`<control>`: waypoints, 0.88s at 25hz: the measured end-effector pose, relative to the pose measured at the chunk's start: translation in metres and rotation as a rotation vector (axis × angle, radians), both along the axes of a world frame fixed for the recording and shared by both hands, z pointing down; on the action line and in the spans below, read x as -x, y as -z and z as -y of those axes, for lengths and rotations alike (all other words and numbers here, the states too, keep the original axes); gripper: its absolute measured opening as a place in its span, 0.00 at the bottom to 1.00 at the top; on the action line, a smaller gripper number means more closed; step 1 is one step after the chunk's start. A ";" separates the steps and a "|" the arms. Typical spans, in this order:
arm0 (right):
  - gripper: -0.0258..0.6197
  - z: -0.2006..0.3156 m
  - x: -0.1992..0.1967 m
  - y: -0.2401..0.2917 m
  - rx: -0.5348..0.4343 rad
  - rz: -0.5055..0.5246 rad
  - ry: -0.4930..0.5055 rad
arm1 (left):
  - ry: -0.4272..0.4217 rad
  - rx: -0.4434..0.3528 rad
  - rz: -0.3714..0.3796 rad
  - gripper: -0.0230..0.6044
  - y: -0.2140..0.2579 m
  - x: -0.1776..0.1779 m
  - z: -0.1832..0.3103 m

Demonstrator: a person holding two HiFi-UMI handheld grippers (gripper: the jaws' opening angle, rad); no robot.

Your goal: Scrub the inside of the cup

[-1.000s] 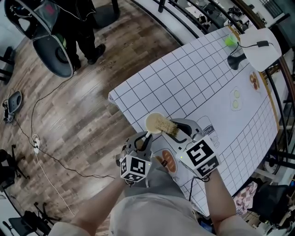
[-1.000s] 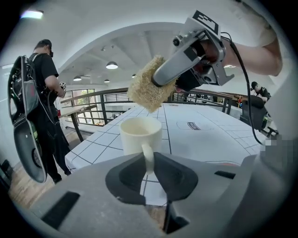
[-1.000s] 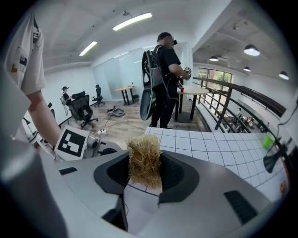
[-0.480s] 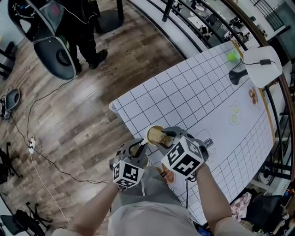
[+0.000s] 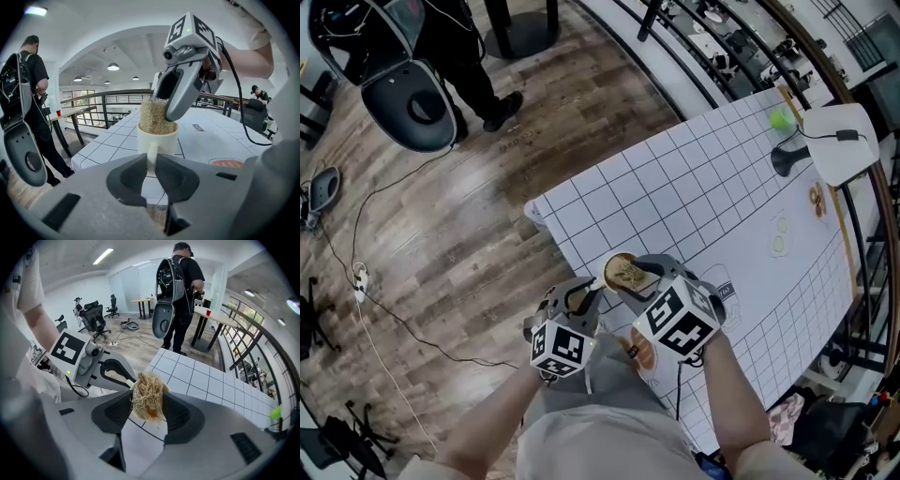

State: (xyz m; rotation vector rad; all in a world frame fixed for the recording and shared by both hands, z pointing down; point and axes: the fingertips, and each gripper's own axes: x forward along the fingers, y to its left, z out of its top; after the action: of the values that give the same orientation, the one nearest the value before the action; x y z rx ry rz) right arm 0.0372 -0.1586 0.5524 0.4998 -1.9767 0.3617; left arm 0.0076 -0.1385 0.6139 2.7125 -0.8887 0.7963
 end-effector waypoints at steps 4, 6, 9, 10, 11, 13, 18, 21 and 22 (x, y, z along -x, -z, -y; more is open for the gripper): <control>0.34 0.000 0.002 0.009 -0.008 0.011 0.002 | -0.001 0.009 0.000 0.13 0.001 -0.001 0.001; 0.11 -0.001 0.003 0.007 -0.001 0.020 -0.002 | 0.004 0.010 -0.004 0.13 0.000 0.000 0.001; 0.09 -0.004 0.003 -0.009 0.000 -0.026 0.022 | 0.008 0.008 -0.008 0.13 0.000 0.000 0.000; 0.10 -0.004 0.004 -0.011 -0.005 -0.036 0.024 | 0.009 0.009 -0.010 0.13 0.000 0.000 0.000; 0.10 -0.003 0.004 -0.011 -0.010 -0.042 0.023 | 0.009 0.009 -0.011 0.13 0.000 -0.001 0.001; 0.11 -0.001 0.004 -0.010 -0.020 -0.056 0.025 | 0.010 0.007 -0.011 0.13 0.001 -0.001 0.001; 0.21 0.000 0.003 -0.014 -0.009 -0.079 0.038 | 0.013 0.006 -0.013 0.13 0.001 -0.001 0.001; 0.24 0.002 0.005 -0.024 0.006 -0.094 0.033 | 0.015 0.007 -0.014 0.13 0.001 -0.001 0.000; 0.24 0.004 0.004 -0.026 -0.001 -0.103 0.025 | 0.013 0.006 -0.015 0.13 0.001 -0.001 0.000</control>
State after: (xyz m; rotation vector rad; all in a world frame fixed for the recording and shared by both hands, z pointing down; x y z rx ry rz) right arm 0.0327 -0.1627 0.5783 0.4850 -1.8823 0.3138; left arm 0.0084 -0.1390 0.6126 2.7006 -0.8985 0.7732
